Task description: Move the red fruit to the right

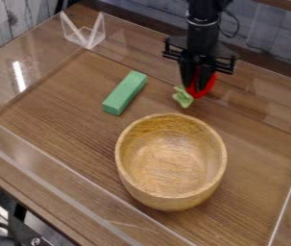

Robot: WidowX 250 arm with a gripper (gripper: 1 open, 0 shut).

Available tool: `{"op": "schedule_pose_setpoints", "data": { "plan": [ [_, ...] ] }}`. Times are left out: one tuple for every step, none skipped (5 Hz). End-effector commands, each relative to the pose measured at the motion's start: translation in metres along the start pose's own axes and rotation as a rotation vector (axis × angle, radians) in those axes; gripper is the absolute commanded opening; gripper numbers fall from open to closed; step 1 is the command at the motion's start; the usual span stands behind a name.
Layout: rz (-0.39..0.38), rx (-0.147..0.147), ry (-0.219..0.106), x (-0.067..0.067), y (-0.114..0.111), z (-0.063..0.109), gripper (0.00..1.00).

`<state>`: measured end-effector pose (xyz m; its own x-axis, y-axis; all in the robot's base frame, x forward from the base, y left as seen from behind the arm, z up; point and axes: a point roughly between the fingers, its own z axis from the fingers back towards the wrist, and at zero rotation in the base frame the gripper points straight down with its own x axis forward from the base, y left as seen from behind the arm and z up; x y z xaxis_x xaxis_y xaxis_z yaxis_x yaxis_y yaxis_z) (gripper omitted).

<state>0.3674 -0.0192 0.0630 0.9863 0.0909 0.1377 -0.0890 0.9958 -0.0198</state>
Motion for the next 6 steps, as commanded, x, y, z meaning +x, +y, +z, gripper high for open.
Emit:
{"op": "schedule_pose_setpoints", "data": {
  "plan": [
    [0.024, -0.004, -0.066, 0.006, -0.008, 0.021, 0.00],
    [-0.006, -0.015, -0.076, 0.009, -0.001, 0.036, 0.00],
    [-0.038, -0.024, -0.085, 0.015, 0.006, 0.049, 0.00],
    [0.006, -0.013, -0.087, 0.015, -0.007, 0.049, 0.00],
    [0.047, -0.004, -0.084, 0.013, -0.023, 0.047, 0.00],
    [0.028, -0.005, -0.077, 0.011, -0.031, 0.040, 0.00]
  ]
}}
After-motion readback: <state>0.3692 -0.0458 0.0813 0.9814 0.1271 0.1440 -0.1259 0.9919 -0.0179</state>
